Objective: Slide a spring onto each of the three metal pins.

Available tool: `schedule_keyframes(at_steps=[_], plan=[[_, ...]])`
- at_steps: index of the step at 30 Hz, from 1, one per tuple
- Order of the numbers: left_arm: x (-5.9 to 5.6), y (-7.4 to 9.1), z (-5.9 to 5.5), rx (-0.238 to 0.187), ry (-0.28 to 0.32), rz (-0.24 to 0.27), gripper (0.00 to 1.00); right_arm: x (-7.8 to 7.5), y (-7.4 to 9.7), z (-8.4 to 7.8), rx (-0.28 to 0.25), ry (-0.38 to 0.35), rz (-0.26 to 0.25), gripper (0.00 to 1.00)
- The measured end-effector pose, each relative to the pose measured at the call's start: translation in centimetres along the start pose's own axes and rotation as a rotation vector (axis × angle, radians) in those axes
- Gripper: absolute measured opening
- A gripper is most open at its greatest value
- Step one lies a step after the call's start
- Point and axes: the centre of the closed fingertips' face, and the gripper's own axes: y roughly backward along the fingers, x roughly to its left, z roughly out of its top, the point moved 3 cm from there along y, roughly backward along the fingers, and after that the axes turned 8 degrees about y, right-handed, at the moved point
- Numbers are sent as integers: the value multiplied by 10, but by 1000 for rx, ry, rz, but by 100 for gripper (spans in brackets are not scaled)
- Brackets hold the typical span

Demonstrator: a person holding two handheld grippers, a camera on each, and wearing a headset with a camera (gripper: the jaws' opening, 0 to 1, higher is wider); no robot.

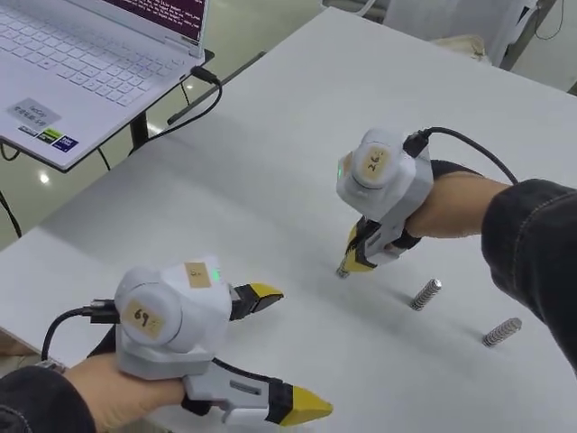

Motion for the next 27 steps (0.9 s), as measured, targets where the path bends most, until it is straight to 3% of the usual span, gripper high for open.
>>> schedule_keyframes(at_steps=[17, 27], plan=[[3, -1, 1, -2, 5, 5, 77, 0, -8, -5, 0, -7, 8, 9], [3, -2, -1, 2, 7, 5, 77, 2, -7, -8, -21, -32, 4, 21]])
